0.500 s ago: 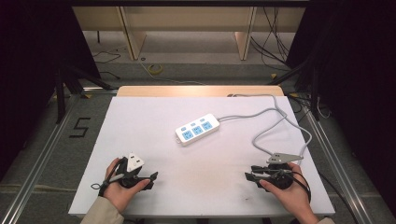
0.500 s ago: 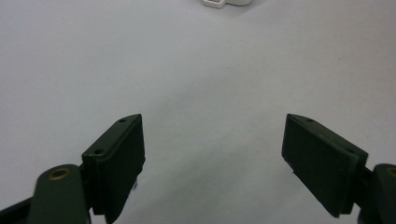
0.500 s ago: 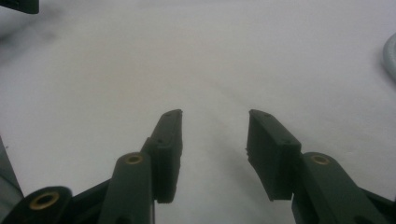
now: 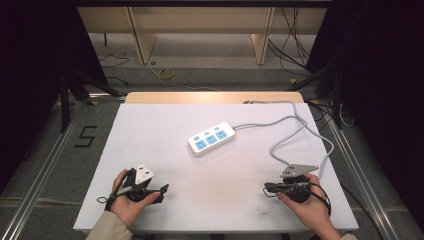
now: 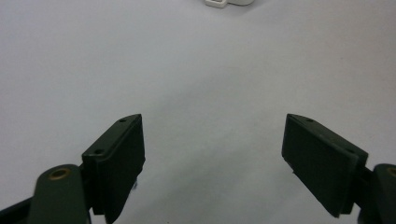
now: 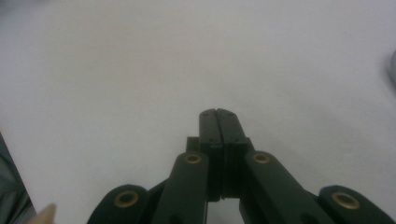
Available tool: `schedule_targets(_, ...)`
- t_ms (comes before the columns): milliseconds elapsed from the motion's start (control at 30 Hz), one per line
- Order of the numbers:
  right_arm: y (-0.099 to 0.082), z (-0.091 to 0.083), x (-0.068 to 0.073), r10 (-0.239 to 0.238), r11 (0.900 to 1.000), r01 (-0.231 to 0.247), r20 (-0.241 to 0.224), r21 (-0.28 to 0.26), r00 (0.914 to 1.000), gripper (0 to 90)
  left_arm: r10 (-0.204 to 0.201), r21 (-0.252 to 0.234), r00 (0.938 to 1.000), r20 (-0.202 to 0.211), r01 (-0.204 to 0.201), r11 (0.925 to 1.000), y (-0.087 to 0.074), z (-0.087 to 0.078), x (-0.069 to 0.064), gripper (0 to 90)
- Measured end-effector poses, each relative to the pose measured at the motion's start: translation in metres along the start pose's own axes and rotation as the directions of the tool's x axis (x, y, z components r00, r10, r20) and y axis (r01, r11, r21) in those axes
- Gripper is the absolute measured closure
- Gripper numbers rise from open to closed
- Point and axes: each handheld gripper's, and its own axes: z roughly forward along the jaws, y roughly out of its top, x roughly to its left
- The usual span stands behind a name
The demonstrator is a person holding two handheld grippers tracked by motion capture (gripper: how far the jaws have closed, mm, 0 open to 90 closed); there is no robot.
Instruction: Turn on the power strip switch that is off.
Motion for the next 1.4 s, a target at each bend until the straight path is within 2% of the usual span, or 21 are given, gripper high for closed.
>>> schedule_targets(133,0.004,0.000,0.002,-0.017,0.9997,0.017,0.002,0.017,0.9999,90.0,0.001,0.001,1.0000,-0.001,-0.001,1.0000,0.000,0.000,0.000,20.9)
schedule_targets(500,0.016,0.004,0.004,-0.024,0.9978,0.024,0.004,0.062,0.9997,90.0,-0.001,-0.001,1.0000,-0.004,0.001,1.0000,0.000,0.001,0.000,21.0)
schedule_targets(800,0.025,0.005,0.003,-0.009,0.9967,0.009,0.004,0.081,0.9999,90.0,-0.002,-0.002,1.0000,-0.005,0.002,1.0000,0.000,0.001,0.001,21.1)
schedule_targets(1400,0.064,0.027,0.004,-0.016,0.9906,0.017,-0.012,0.136,0.9998,90.0,-0.003,-0.010,1.0000,-0.001,0.003,0.9999,0.001,0.002,0.000,21.5)
